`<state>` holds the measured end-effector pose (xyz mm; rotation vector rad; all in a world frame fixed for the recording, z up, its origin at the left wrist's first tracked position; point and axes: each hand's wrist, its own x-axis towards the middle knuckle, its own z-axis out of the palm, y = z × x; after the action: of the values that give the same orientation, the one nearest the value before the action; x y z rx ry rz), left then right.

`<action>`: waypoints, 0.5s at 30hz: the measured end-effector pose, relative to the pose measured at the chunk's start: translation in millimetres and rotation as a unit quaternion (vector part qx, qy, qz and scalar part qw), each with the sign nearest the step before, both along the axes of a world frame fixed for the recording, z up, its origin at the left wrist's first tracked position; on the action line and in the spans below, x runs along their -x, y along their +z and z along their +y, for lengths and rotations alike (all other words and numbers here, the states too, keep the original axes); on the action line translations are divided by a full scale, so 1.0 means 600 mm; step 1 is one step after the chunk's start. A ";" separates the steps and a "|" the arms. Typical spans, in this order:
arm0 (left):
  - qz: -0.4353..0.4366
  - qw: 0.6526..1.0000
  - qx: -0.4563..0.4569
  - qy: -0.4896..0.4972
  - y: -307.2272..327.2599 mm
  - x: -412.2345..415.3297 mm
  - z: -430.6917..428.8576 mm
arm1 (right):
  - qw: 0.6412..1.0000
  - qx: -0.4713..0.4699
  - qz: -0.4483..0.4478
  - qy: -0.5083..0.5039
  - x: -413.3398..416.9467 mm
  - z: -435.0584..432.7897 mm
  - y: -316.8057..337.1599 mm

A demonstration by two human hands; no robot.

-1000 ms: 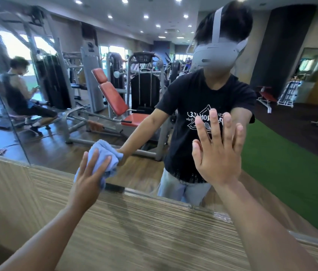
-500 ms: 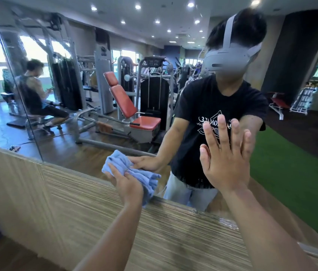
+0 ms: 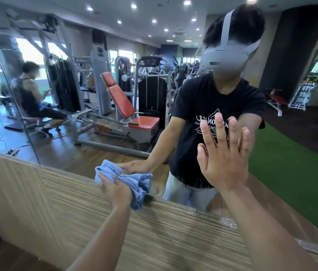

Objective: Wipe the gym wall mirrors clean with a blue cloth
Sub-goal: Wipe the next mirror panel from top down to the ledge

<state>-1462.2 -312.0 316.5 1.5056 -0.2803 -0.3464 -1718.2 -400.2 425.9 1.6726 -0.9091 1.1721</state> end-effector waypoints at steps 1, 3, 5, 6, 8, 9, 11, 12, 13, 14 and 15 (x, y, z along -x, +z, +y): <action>0.014 1.000 0.012 0.014 0.003 -0.011 -0.001 | 1.000 -0.004 0.001 0.002 0.001 0.000 0.001; 0.040 0.998 0.024 0.037 0.006 -0.027 -0.005 | 1.000 -0.010 0.001 0.005 0.001 0.001 0.001; 0.055 0.997 0.027 0.044 0.012 -0.025 -0.006 | 1.000 -0.010 0.001 0.000 -0.001 0.001 0.001; 0.058 0.997 0.032 0.046 0.013 -0.019 -0.006 | 1.000 -0.009 -0.001 -0.001 -0.002 0.001 0.000; 0.063 0.996 0.042 0.041 0.011 0.005 -0.006 | 1.000 -0.008 -0.003 -0.001 -0.004 0.001 0.000; 0.059 0.996 0.048 0.037 0.006 0.020 -0.007 | 1.000 -0.009 -0.003 -0.002 -0.003 0.001 0.000; 0.060 0.995 0.065 0.034 0.000 0.053 -0.009 | 1.000 -0.011 0.002 -0.004 -0.002 0.001 0.001; 0.066 0.995 0.074 0.032 -0.001 0.067 -0.013 | 1.000 -0.012 0.004 -0.002 -0.001 0.002 0.001; 0.078 0.993 0.087 0.026 0.007 0.083 -0.012 | 1.000 -0.013 0.004 0.001 -0.001 0.002 0.000; 0.089 0.990 0.108 0.015 0.019 0.099 -0.012 | 1.000 -0.013 0.004 0.001 -0.001 0.003 0.001; 0.087 0.988 0.128 0.006 0.037 0.115 -0.011 | 1.000 -0.013 0.004 -0.001 -0.001 0.003 0.001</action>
<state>-1531.5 -318.7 338.4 1.2166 -0.1695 -0.4142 -1717.7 -398.7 426.4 1.6958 -0.9240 1.1563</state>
